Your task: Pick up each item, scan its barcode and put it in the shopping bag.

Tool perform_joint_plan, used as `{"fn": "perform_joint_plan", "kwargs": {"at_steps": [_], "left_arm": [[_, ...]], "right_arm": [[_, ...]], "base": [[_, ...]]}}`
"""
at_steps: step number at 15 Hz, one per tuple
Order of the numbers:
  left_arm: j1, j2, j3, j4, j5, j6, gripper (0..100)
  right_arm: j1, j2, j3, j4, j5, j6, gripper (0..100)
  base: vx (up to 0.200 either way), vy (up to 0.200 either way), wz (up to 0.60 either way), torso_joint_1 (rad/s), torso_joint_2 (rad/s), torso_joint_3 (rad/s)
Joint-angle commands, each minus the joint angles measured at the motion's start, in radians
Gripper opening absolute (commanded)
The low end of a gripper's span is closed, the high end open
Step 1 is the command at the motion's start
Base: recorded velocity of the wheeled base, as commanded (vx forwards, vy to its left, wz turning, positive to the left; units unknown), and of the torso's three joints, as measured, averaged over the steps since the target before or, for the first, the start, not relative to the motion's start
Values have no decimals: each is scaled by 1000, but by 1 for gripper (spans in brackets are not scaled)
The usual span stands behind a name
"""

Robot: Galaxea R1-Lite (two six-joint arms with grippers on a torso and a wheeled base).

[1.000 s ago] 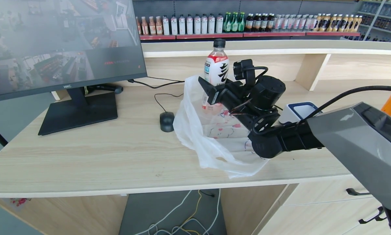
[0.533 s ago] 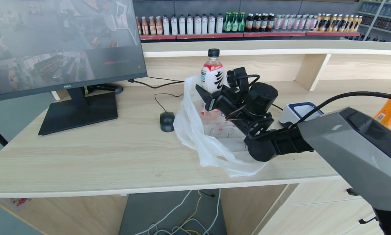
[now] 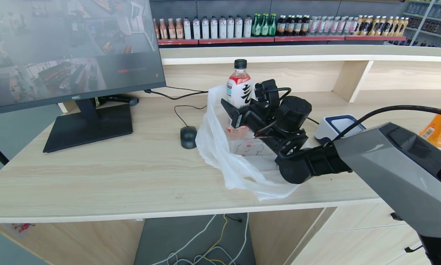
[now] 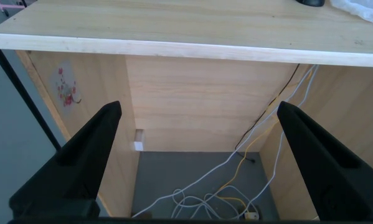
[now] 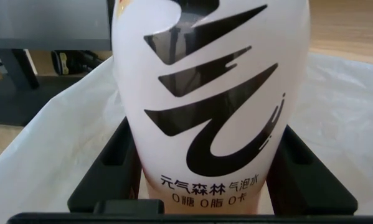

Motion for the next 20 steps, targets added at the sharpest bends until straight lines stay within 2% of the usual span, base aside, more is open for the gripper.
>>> {"fn": "perform_joint_plan", "kwargs": {"at_steps": [1,7,19,20], "left_arm": [[0,0,0,-1,1,0,100],[0,0,0,-1,1,0,100],[0,0,0,-1,1,0,100],[0,0,0,-1,1,0,100]], "right_arm": [[1,-5,10,1,0,-1,0],[4,-28,99,-2,0,-8,0],[1,-33,113,-5,-1,-15,0],[1,-37,119,-5,-1,-15,100]], "base": [[0,0,0,0,0,0],[0,0,0,0,0,0],[0,0,0,0,0,0],[0,0,0,0,0,0]]}}
